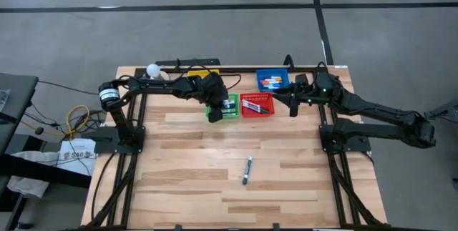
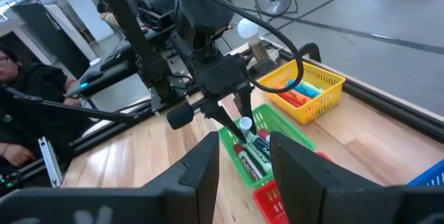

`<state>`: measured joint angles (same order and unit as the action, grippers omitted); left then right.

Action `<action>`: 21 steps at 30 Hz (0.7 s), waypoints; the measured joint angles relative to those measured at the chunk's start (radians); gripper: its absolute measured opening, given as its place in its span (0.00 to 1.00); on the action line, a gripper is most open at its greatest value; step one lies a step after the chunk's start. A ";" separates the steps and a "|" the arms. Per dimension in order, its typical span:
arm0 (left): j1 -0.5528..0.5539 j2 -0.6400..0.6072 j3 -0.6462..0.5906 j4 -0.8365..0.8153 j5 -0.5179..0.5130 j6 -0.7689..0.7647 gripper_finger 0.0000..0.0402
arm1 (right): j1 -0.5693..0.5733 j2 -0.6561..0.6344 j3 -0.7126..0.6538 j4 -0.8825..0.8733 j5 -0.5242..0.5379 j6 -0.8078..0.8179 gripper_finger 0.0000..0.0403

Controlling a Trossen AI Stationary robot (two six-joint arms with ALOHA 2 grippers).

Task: Pick & Place Markers
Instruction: Put the blue marker into the green bin, then put the dark green marker into the green bin

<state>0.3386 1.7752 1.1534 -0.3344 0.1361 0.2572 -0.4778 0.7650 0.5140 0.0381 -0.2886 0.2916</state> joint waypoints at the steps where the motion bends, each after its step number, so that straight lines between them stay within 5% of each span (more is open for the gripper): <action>1: 0.000 0.000 0.000 0.001 0.000 0.001 0.20 | 0.000 0.000 0.000 0.001 0.000 0.000 0.29; 13: -0.005 0.028 -0.001 0.030 -0.004 0.047 0.23 | 0.007 -0.001 0.000 0.005 -0.001 0.000 0.29; 21: -0.005 0.028 -0.001 0.046 -0.007 0.053 0.35 | 0.027 -0.001 0.000 0.010 -0.001 0.000 0.29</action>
<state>0.3340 1.8030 1.1526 -0.2881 0.1295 0.3103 -0.4511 0.7643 0.5140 0.0479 -0.2897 0.2913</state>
